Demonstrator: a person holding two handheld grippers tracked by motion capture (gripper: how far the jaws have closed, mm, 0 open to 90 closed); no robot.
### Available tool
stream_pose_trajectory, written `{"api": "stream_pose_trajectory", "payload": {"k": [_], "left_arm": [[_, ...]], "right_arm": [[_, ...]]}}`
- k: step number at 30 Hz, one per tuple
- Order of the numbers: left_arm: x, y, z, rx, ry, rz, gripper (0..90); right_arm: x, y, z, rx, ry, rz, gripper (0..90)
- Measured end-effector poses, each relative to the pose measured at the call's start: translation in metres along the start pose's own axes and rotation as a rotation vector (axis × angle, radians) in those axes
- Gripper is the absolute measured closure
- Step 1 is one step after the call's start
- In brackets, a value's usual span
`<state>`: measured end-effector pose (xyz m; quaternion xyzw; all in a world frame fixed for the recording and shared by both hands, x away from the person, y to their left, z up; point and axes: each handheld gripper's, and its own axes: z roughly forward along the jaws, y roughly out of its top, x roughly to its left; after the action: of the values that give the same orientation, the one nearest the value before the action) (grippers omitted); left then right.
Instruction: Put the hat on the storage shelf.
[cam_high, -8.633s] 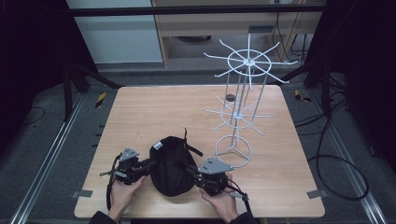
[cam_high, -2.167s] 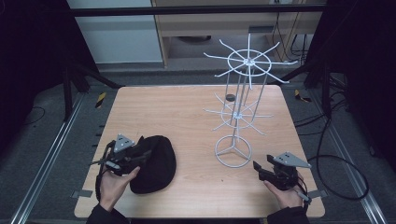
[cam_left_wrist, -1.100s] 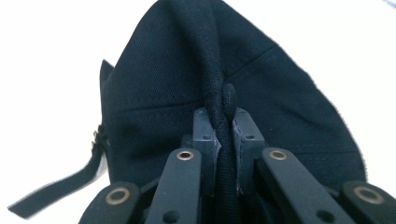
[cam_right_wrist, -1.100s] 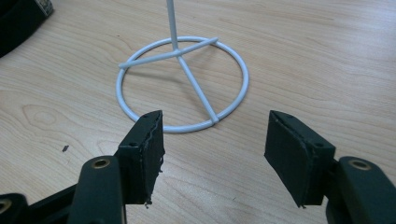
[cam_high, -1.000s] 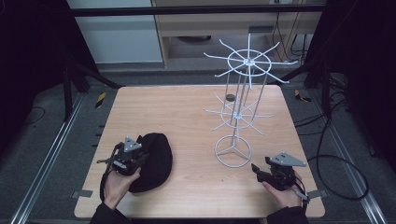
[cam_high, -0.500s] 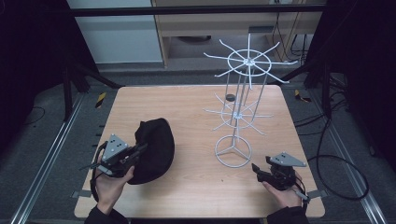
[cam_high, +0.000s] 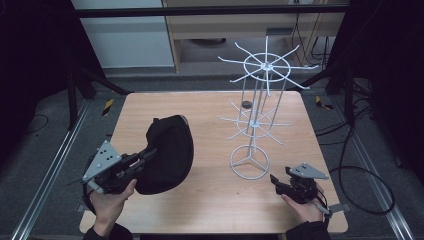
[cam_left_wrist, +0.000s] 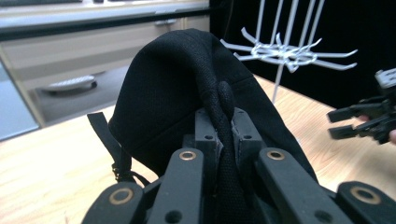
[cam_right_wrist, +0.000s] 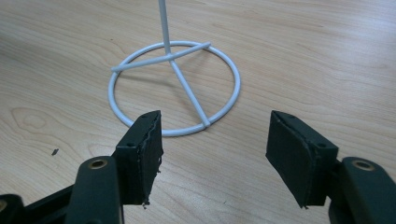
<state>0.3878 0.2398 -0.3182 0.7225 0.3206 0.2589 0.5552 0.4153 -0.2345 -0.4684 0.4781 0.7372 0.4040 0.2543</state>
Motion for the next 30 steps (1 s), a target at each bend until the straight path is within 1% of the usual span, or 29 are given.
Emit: {"api": "stream_pose_trajectory", "payload": {"k": [2, 4, 8, 10, 18, 20, 24, 25, 30], "left_arm": [[-0.001, 0.005, -0.002, -0.022, -0.019, 0.009, 83.5], [-0.002, 0.01, -0.003, -0.043, -0.029, 0.016, 83.6], [-0.005, 0.019, -0.006, -0.101, -0.061, 0.028, 83.5], [-0.007, 0.024, -0.007, -0.12, -0.075, 0.033, 83.6], [-0.013, 0.045, -0.005, -0.158, -0.112, 0.045, 83.6], [-0.015, 0.052, -0.004, -0.169, -0.118, 0.056, 83.6], [-0.019, 0.064, -0.004, -0.199, -0.128, 0.072, 83.6], [-0.02, 0.067, -0.004, -0.214, -0.134, 0.066, 83.7], [-0.023, 0.08, -0.004, -0.25, -0.152, 0.061, 83.7]], "right_arm": [[0.0, 0.0, 0.0, 0.0, 0.0, -0.002, 36.2], [0.0, 0.0, 0.0, -0.001, 0.0, -0.002, 36.1], [0.0, 0.0, 0.0, -0.001, 0.0, -0.002, 36.0], [0.0, 0.0, 0.0, -0.001, -0.001, -0.002, 35.8], [-0.001, 0.0, 0.001, -0.003, -0.002, -0.003, 35.7], [0.0, 0.0, 0.0, 0.001, 0.002, 0.005, 35.7], [-0.001, 0.0, 0.0, -0.003, -0.003, -0.005, 35.6], [-0.001, 0.0, 0.0, -0.002, -0.005, -0.006, 35.6], [-0.001, 0.0, 0.0, -0.003, -0.004, -0.006, 35.7]]}}
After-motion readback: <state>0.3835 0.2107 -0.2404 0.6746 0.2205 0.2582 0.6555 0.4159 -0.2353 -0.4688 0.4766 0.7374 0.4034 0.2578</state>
